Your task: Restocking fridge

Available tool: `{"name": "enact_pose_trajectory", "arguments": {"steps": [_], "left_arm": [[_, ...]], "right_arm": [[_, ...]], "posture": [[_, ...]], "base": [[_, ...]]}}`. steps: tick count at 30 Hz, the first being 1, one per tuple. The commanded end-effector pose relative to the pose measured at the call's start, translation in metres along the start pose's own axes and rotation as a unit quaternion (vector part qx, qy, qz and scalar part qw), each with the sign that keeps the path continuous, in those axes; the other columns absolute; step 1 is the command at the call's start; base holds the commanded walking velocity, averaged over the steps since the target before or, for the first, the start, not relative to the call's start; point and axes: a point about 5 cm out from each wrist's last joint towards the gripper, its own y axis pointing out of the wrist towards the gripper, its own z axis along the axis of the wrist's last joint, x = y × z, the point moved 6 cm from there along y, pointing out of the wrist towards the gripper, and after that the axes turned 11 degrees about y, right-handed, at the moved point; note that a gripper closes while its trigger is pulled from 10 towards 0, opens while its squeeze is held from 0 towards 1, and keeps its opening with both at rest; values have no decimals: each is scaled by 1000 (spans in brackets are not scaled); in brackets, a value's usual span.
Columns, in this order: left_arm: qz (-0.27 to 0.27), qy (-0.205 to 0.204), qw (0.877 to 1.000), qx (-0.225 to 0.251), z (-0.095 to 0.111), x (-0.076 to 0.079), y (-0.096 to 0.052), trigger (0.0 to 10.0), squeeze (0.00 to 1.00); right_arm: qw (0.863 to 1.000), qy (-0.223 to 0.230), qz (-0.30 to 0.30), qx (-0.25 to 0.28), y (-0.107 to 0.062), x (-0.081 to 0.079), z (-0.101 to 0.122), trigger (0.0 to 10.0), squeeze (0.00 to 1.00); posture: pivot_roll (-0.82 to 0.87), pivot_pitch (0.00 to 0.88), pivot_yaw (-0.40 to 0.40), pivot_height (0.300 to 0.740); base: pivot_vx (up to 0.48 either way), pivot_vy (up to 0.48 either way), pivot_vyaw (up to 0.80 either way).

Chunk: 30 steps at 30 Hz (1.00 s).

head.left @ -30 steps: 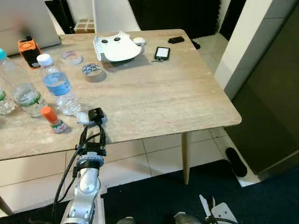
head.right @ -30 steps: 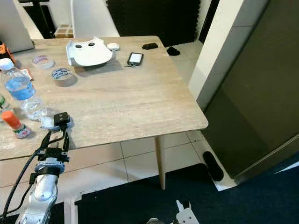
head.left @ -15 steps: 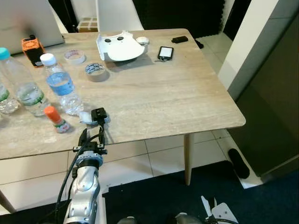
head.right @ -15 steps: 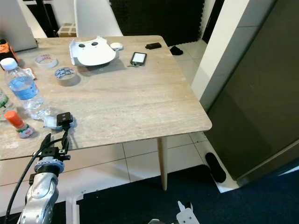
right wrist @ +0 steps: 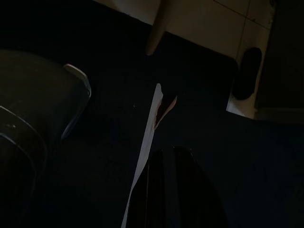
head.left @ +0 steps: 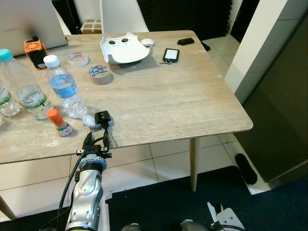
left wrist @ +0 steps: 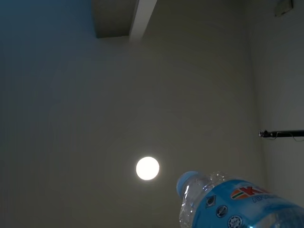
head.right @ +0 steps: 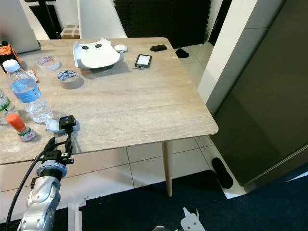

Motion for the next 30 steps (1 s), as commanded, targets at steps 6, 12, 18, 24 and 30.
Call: {"name": "enact_pose_trajectory", "arguments": {"steps": [6, 12, 18, 24, 30], "left_arm": [[-29, 54, 998, 11, 4, 7, -4, 10000, 0], [-21, 63, 997, 47, 27, 1, 4, 10000, 0], [-15, 63, 996, 59, 38, -1, 9, 10000, 0], [-19, 58, 997, 45, 34, 0, 9, 10000, 0], [-19, 56, 997, 39, 33, 1, 10, 10000, 0]], "right_arm": [[998, 53, -18, -3, 0, 7, -1, 10000, 12], [998, 65, -24, -3, 1, 10, 2, 10000, 16], [997, 69, -20, -2, 2, 5, 5, 10000, 8], [997, 71, -18, -2, 2, 2, 4, 10000, 12], [997, 70, -18, -5, 2, 2, 2, 10000, 8]], "posture": [[27, 114, -79, 740], [35, 111, -73, 740], [39, 110, -64, 740], [37, 110, -60, 740], [37, 110, -62, 740]], "base": [[0, 0, 0], [0, 0, 0], [0, 0, 0], [0, 0, 0], [0, 0, 0]]}}
